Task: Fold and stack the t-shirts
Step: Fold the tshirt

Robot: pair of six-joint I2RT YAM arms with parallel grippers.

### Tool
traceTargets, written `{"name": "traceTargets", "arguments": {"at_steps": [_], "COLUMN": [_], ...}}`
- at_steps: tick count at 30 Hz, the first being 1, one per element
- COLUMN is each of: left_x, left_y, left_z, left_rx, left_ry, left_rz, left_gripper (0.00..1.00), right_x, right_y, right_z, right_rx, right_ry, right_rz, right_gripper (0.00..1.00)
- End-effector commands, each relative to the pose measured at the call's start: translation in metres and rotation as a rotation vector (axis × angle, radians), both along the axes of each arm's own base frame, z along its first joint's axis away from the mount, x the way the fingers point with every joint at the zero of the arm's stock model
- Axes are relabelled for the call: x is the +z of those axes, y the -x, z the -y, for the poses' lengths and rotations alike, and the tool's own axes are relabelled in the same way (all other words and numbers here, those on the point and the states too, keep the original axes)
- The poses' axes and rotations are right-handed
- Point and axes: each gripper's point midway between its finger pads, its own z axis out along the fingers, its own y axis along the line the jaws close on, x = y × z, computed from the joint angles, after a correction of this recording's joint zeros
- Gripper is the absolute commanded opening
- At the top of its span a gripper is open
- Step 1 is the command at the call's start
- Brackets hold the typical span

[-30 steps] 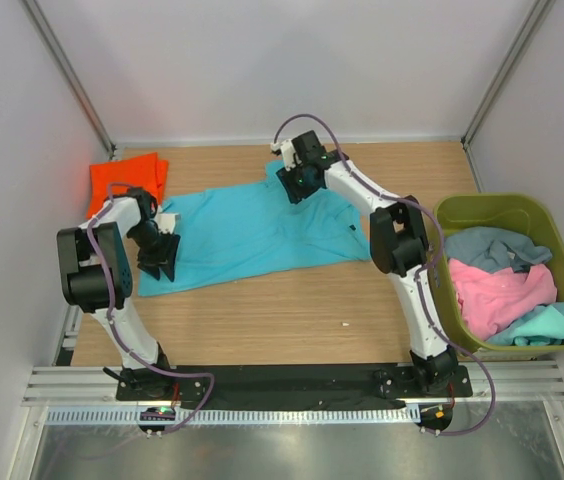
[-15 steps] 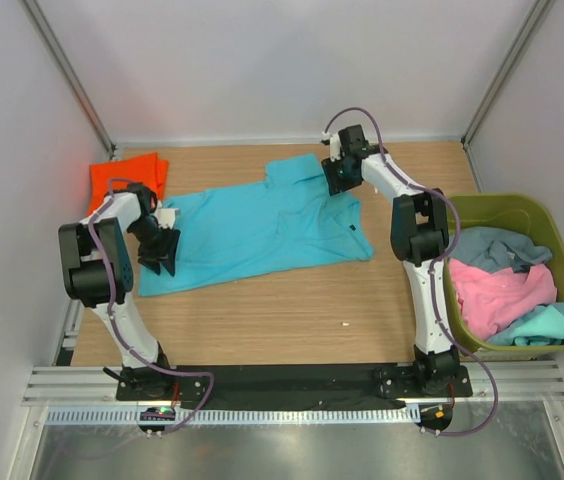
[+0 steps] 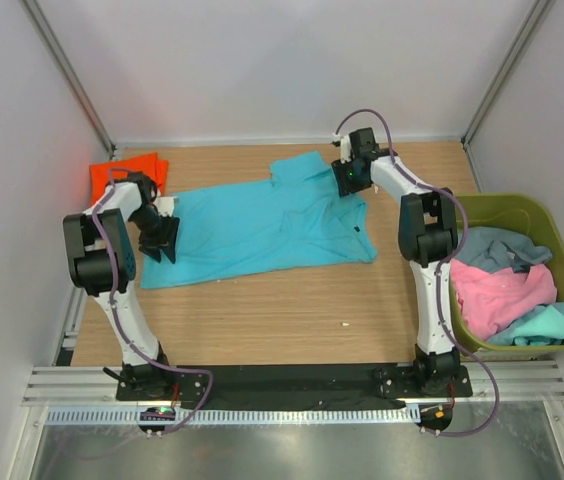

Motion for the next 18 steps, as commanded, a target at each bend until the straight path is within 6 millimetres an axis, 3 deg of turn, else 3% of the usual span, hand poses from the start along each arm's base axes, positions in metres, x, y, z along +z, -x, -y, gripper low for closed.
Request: {"name": "traceTargets", "arguments": {"at_steps": [1,18], "left_x": [0.004,-0.007], "left_y": [-0.016,-0.031], "left_z": [-0.001,0.009], "left_rx": [0.024,0.035], "left_ry": [0.009,0.076], "left_rz": [0.028,0.041], "left_gripper": [0.48,0.47], "right_x": [-0.009,0.008], "right_y": [0.019,0.062], "right_z": [0.048,0.071], "right_rx": [-0.072,-0.083], "right_ry": [0.086,0.146], "right_rz": [-0.071,-0.097], "right_gripper": [0.47,0.47]}}
